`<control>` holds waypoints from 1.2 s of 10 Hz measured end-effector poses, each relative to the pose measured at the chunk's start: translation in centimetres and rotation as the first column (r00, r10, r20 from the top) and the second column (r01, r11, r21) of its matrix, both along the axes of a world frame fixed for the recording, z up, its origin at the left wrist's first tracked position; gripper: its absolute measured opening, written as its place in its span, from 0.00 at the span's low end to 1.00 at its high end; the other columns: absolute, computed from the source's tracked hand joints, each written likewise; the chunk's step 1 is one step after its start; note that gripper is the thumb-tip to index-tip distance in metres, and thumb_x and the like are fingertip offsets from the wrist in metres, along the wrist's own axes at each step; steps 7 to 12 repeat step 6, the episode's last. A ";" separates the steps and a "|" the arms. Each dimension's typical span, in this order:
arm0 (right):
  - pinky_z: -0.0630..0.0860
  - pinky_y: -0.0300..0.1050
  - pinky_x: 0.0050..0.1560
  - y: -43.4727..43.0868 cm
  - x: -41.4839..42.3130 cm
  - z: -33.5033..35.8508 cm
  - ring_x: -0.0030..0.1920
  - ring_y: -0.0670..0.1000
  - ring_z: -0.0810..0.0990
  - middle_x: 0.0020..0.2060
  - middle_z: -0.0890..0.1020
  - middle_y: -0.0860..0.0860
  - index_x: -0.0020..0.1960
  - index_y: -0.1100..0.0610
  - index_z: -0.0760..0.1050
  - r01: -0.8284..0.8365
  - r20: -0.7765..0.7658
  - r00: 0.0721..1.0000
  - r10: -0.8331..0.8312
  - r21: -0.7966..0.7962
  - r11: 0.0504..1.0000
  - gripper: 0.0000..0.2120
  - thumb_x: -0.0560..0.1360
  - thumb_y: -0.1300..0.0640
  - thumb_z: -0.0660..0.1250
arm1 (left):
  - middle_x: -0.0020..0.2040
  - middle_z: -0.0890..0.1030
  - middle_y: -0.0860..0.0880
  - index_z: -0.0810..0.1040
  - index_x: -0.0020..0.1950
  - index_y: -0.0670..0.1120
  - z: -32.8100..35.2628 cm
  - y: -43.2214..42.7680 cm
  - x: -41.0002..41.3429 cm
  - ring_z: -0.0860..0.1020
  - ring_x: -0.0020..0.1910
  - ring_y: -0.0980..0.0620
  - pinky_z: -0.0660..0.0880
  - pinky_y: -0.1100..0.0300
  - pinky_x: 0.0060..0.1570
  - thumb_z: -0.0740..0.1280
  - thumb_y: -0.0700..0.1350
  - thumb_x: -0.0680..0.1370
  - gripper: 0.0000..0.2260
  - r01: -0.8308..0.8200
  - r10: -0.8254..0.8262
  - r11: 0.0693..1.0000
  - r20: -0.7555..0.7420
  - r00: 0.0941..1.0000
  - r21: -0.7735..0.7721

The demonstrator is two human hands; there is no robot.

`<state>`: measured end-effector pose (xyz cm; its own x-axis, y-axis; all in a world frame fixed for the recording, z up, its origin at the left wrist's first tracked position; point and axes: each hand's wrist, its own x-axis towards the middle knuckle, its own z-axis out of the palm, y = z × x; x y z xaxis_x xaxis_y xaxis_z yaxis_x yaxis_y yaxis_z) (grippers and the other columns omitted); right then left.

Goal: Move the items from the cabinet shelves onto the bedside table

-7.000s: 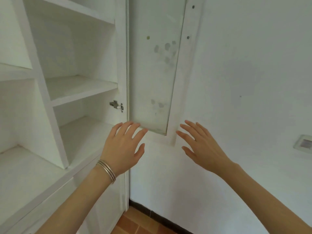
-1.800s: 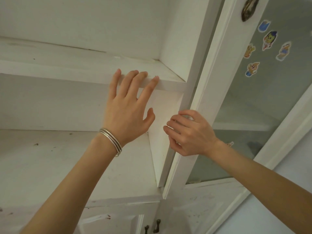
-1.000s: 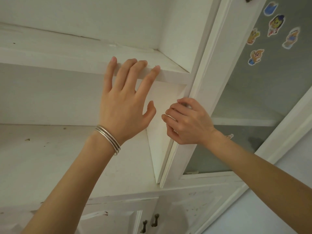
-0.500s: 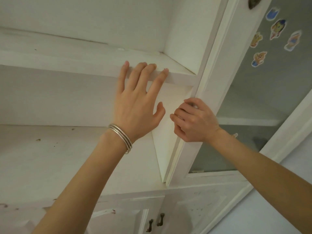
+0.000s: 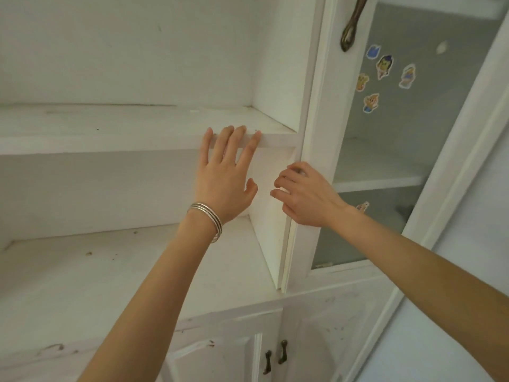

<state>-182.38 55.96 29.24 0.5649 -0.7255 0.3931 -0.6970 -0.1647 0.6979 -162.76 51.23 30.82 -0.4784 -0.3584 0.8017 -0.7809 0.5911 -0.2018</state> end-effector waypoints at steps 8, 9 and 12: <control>0.65 0.52 0.60 5.8 4.7 9.6 0.60 0.56 0.72 0.61 0.75 0.54 0.68 0.56 0.69 -0.142 0.458 0.871 0.177 -0.109 0.984 0.21 0.75 0.55 0.62 | 0.54 0.80 0.45 0.78 0.58 0.44 6.3 9.2 7.6 0.77 0.54 0.42 0.71 0.49 0.56 0.59 0.46 0.71 0.18 -0.177 0.179 0.984 -0.088 0.980 0.027; 0.65 0.52 0.60 5.8 4.7 9.6 0.60 0.56 0.72 0.61 0.75 0.54 0.68 0.56 0.69 -0.142 0.458 0.871 0.177 -0.109 0.984 0.21 0.75 0.55 0.62 | 0.54 0.80 0.45 0.78 0.58 0.44 6.3 9.2 7.6 0.77 0.54 0.42 0.71 0.49 0.56 0.59 0.46 0.71 0.18 -0.177 0.179 0.984 -0.088 0.980 0.027; 0.65 0.52 0.60 5.8 4.7 9.6 0.60 0.56 0.72 0.61 0.75 0.54 0.68 0.56 0.69 -0.142 0.458 0.871 0.177 -0.109 0.984 0.21 0.75 0.55 0.62 | 0.54 0.80 0.45 0.78 0.58 0.44 6.3 9.2 7.6 0.77 0.54 0.42 0.71 0.49 0.56 0.59 0.46 0.71 0.18 -0.177 0.179 0.984 -0.088 0.980 0.027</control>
